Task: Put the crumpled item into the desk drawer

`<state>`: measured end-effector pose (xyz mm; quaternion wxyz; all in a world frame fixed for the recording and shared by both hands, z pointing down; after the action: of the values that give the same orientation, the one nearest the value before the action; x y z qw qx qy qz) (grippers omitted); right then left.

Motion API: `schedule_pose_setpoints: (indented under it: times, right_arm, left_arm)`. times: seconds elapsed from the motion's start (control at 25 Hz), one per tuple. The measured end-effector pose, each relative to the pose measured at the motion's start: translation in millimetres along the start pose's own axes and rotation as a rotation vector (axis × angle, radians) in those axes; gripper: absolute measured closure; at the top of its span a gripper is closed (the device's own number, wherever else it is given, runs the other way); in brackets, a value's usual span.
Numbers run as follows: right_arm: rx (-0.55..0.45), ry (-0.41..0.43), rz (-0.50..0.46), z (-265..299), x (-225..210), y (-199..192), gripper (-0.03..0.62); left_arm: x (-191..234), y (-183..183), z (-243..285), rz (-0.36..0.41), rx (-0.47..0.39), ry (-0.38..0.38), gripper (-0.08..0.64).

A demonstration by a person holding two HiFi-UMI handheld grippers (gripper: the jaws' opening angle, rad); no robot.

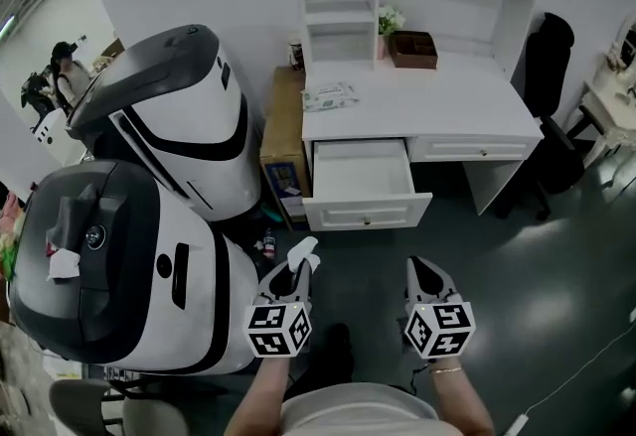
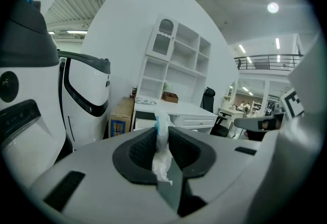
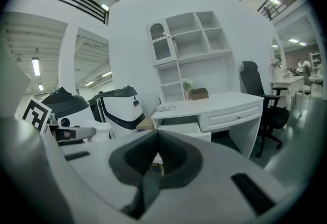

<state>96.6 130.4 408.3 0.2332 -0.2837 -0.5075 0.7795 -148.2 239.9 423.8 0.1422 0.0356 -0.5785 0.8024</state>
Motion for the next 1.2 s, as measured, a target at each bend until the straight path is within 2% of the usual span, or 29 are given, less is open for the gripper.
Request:
schedule_pose_setpoints:
  times: [0.64,1.2]
  right_arm:
    - [-0.016,-0.044,-0.005,96,2,39,0.591]
    - [-0.032,-0.073,0.009,137,-23,59,0.591]
  left_arm:
    - [55,46,85,0.001,-0.005,-0.033,0.5]
    - [67,65,136,0.016,0.0,-0.032,0.5]
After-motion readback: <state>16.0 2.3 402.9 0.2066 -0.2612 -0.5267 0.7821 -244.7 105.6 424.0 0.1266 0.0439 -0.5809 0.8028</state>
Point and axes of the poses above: the fingertips, and each gripper's own axes: z forward along the fingers, x to its left, y out of its top, the point moved 8 cm from there along -z, backward along the fingers, and after that the axes turned 1 degree about z, right-handed, at the moved point
